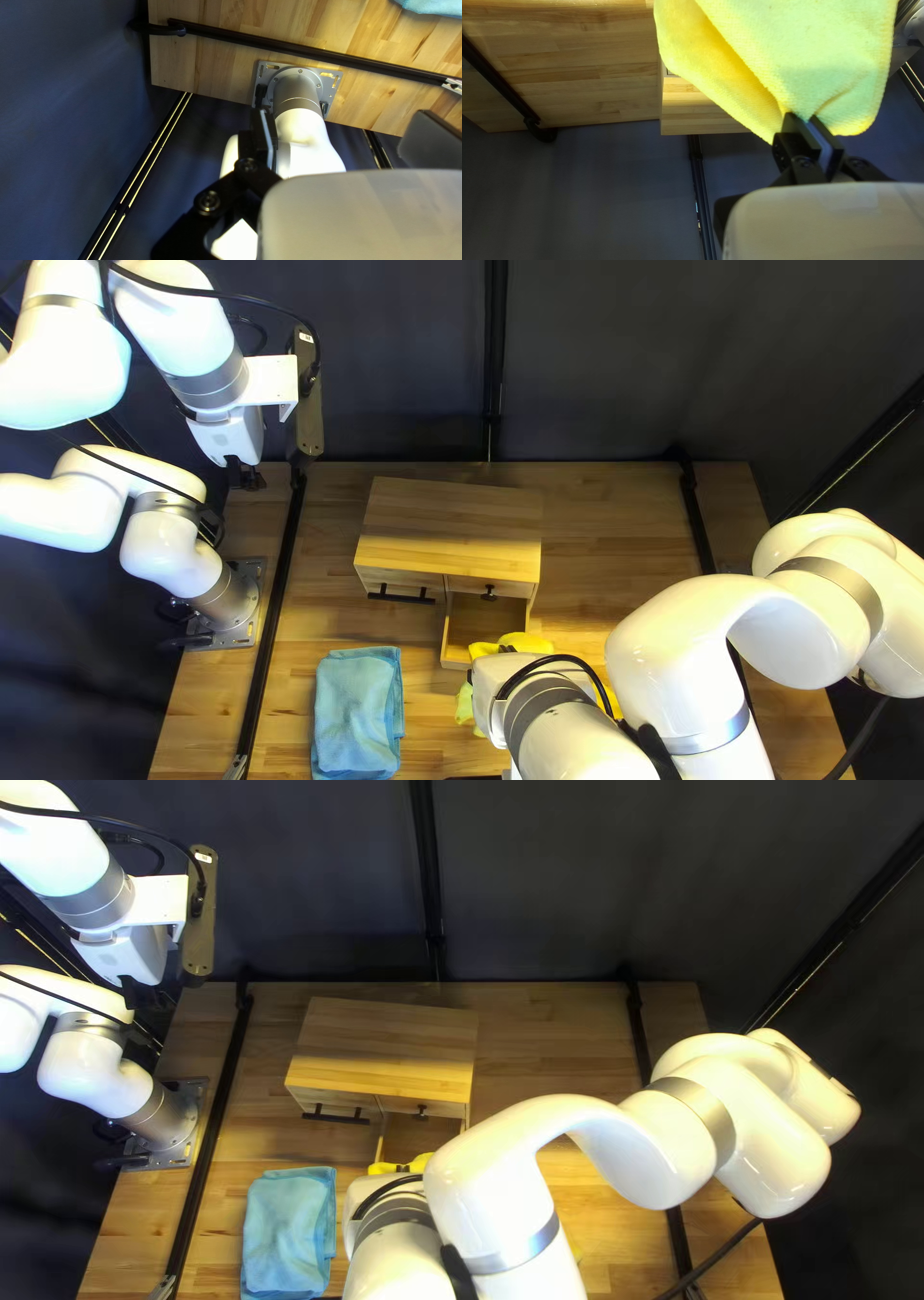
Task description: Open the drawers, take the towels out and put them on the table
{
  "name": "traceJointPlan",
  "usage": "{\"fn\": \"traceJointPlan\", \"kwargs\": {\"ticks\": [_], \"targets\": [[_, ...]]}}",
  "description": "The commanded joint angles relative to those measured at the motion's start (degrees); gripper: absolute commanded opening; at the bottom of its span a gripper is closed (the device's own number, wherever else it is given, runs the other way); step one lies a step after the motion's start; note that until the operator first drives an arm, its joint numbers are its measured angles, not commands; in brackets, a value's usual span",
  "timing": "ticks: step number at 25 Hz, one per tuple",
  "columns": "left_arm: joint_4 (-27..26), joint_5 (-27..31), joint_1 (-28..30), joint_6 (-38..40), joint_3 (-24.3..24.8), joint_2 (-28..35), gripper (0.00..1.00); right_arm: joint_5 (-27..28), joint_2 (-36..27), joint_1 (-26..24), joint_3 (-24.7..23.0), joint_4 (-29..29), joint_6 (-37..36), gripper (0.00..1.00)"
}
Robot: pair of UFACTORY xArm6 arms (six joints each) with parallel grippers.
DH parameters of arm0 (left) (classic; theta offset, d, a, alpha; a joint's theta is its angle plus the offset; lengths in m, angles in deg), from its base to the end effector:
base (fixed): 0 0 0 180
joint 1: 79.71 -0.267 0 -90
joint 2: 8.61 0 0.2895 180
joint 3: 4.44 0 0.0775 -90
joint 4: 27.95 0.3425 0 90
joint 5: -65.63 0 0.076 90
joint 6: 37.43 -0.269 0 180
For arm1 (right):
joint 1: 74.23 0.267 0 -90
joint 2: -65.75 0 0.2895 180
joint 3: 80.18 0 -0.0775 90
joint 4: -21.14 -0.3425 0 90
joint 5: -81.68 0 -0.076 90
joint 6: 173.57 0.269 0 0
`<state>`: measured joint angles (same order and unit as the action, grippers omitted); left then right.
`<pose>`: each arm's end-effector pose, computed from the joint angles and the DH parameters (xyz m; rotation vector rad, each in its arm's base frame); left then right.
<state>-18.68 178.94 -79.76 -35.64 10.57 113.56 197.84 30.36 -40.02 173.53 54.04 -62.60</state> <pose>0.1959 0.0448 0.4150 -2.9812 -0.1316 0.1568 0.5489 0.1926 0.3853 1.8684 1.8767 -0.3698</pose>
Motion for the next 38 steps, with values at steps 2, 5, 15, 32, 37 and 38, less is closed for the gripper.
{"fn": "traceJointPlan", "kwargs": {"ticks": [2,5,15,32,37,38], "targets": [[0.00,0.00,0.00,0.00,0.00,0.00,1.00,-3.28,-10.22,2.47,-15.46,-1.79,7.07,0.00],[0.00,0.00,0.00,0.00,0.00,0.00,1.00,-0.96,-11.86,4.46,-15.24,-2.61,9.67,0.00],[0.00,0.00,0.00,0.00,0.00,0.00,1.00,1.83,-18.33,5.28,-18.67,-7.92,12.51,0.00],[0.00,0.00,0.00,0.00,0.00,0.00,1.00,-9.92,-28.04,2.45,-38.86,-18.50,17.64,0.00],[0.00,0.00,0.00,0.00,0.00,0.00,1.00,-10.71,-29.37,2.95,-41.99,-21.09,20.81,0.00],[0.00,0.00,0.00,0.00,0.00,0.00,1.00,-10.66,-29.51,3.10,-42.44,-21.57,21.69,0.00]]}}
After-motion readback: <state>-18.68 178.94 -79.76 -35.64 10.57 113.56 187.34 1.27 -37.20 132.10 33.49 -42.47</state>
